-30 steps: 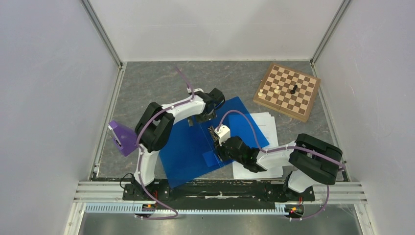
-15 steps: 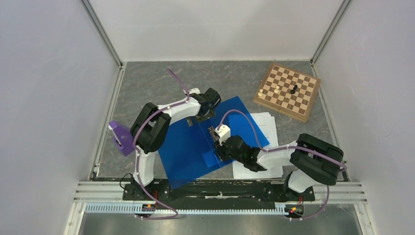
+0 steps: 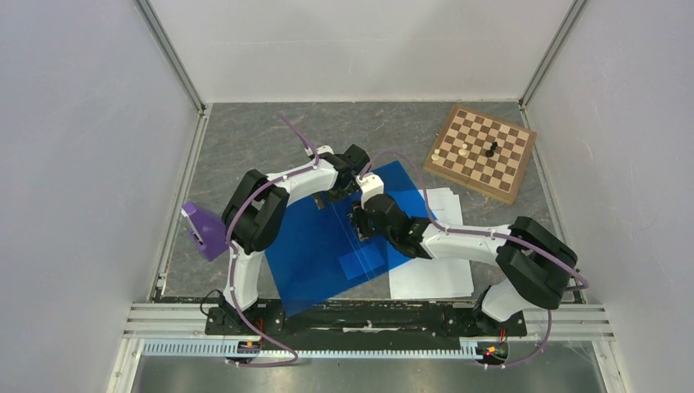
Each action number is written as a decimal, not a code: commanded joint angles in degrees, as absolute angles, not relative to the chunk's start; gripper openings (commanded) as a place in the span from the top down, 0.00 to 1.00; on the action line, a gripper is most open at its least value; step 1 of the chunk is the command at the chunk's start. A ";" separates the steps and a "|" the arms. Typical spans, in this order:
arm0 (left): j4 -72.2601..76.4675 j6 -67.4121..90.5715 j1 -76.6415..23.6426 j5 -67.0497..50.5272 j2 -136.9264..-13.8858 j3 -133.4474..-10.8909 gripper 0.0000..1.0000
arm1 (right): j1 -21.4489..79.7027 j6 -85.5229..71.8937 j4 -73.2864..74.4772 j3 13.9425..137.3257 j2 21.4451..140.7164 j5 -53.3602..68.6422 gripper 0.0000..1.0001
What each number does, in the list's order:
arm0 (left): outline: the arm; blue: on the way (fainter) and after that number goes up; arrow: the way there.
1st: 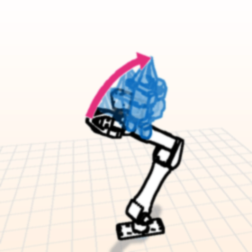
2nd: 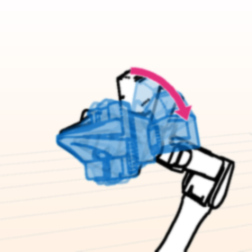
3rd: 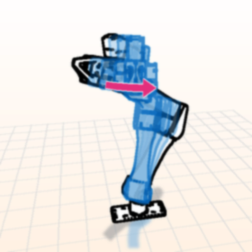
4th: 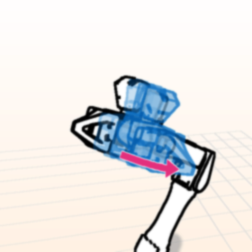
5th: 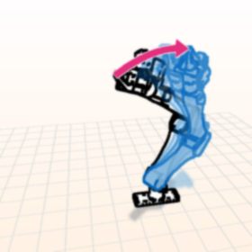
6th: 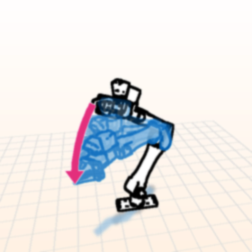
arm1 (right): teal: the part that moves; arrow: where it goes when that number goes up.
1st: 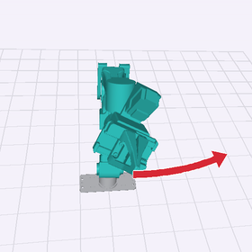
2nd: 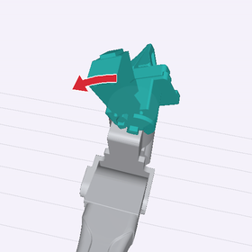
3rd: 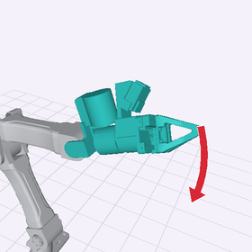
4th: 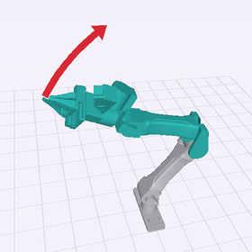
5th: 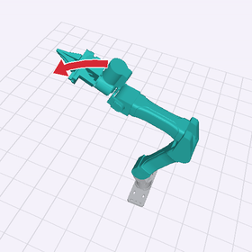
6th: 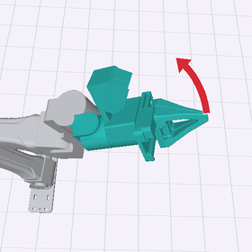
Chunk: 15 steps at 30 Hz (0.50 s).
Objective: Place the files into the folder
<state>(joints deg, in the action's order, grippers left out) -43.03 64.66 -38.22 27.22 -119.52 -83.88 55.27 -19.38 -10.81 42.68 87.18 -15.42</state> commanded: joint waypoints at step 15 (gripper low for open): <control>-45.30 67.97 -37.77 19.17 -131.92 -76.10 0.09 | 54.74 -23.07 -4.40 45.85 93.43 -14.73 0.73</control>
